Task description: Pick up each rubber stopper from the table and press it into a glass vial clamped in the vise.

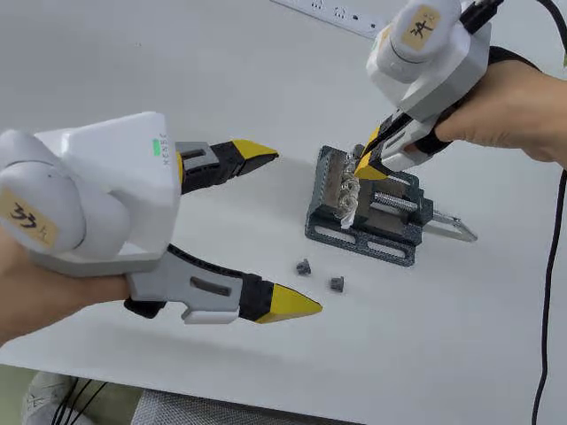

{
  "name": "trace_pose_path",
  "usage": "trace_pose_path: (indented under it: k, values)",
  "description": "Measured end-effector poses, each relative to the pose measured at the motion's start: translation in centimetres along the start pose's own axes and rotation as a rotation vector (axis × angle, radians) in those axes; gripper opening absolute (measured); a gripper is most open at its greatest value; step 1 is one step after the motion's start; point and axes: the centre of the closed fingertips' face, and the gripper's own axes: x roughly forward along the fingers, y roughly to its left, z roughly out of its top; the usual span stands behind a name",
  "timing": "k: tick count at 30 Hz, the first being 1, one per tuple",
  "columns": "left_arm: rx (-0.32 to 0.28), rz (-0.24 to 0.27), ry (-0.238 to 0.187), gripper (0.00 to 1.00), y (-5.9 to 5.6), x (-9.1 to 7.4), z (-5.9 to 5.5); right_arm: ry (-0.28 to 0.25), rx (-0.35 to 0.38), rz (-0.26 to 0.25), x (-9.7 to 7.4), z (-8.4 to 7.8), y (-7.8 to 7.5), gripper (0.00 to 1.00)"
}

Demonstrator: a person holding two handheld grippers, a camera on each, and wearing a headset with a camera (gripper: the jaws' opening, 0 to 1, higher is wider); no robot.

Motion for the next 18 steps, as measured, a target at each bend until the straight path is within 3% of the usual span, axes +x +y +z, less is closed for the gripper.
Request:
trace_pose_path:
  k: [4, 12, 18]
  values:
    - [-0.001, -0.003, -0.001, 0.86, 0.0, 0.0, 0.0, -0.011, 0.003, -0.020, -0.1, 0.1, -0.5, 0.10]
    - [-0.003, -0.003, 0.000, 0.86, 0.5, -0.3, -0.5, -0.015, 0.006, -0.012, -0.3, -0.2, -0.3, 0.11]
    - [-0.002, -0.004, 0.002, 0.86, 0.3, -0.2, -0.4, -0.063, 0.003, -0.034, -1.4, 0.2, -0.2, 0.09]
